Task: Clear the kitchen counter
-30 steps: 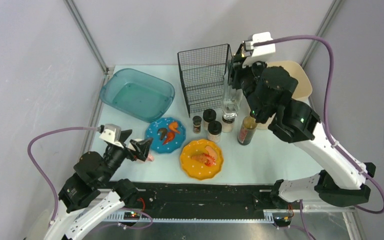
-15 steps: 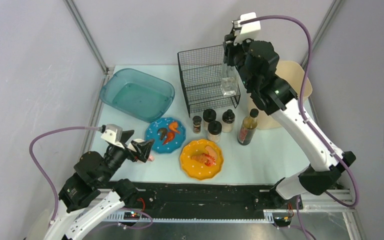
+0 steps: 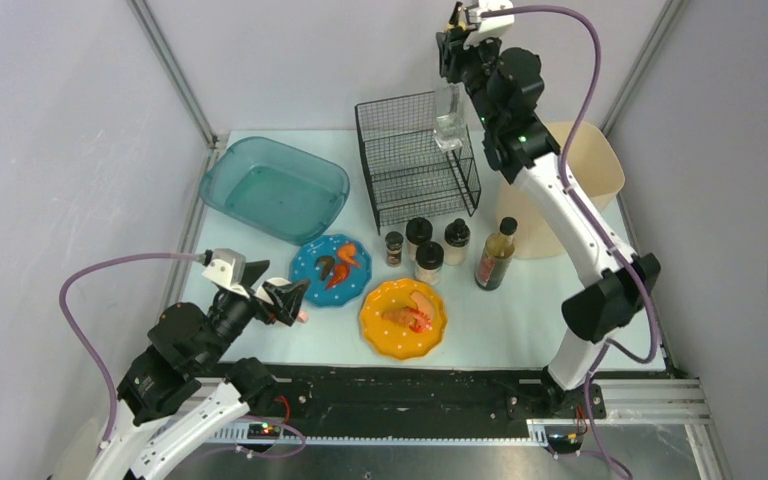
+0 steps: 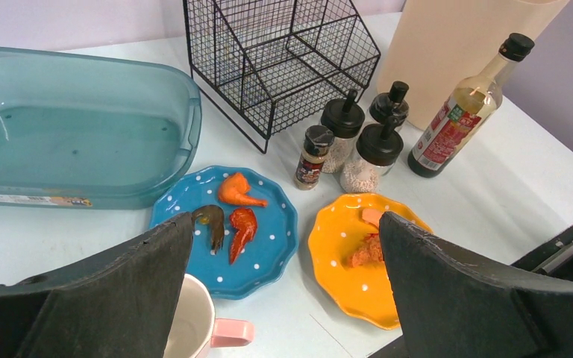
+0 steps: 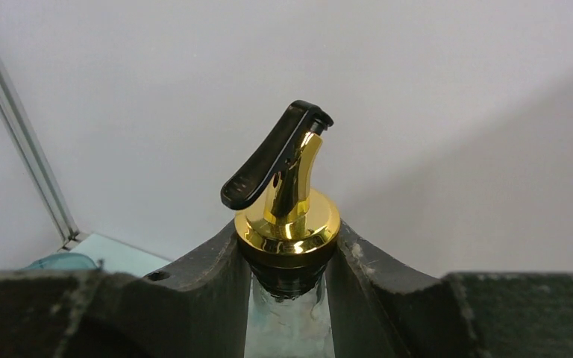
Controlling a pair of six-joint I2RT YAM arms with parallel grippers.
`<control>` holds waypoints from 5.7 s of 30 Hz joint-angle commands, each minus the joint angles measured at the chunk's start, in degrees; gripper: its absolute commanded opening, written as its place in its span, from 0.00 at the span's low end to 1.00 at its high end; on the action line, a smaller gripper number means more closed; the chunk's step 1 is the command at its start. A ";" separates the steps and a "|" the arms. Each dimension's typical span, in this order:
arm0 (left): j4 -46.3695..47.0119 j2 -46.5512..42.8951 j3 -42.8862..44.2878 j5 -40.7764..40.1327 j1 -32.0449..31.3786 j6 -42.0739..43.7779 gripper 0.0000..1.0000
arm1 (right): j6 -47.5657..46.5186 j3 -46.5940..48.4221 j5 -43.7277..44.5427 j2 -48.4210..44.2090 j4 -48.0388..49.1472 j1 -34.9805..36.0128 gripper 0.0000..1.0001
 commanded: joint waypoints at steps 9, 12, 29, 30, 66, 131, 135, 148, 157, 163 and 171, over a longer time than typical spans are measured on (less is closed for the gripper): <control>1.50 1.50 -0.15 1.12 0.48 1.28 0.98 | 2.30 25.88 -10.63 19.50 15.16 -4.56 0.00; 1.48 1.69 -0.16 1.31 0.47 1.29 0.98 | 1.97 30.73 -11.32 24.57 16.34 -5.17 0.00; 1.53 2.79 -0.16 0.42 0.59 1.47 0.98 | 9.28 31.75 -11.03 34.21 25.96 -8.86 0.00; 1.50 2.64 -0.16 0.37 0.57 1.47 0.98 | 9.28 31.70 -10.91 34.33 26.00 -9.05 0.00; 1.43 2.36 -0.43 -0.04 0.63 1.47 0.98 | 7.65 9.44 -7.20 34.24 27.67 -10.59 0.00; 1.46 0.49 -0.48 0.74 0.60 1.65 0.98 | 26.81 -44.06 11.85 -49.04 -46.66 3.62 0.99; 1.43 0.79 -0.38 1.23 0.62 1.65 0.98 | 29.87 -48.73 14.73 -49.32 -46.06 4.73 0.99; 1.44 0.84 -0.34 1.89 0.56 1.73 0.98 | 29.15 -60.77 24.87 -47.58 -29.53 8.56 0.93; 1.50 0.61 -0.31 2.06 0.65 1.71 0.98 | 26.35 -65.53 29.66 -45.68 -19.18 10.06 0.81; 1.51 0.46 -0.34 2.20 0.66 1.71 0.98 | 24.31 -67.76 30.21 -45.68 -14.83 10.37 0.71; 1.48 0.20 -0.33 2.35 0.58 1.68 0.98 | 24.24 -68.72 32.14 -44.88 -14.43 10.95 0.60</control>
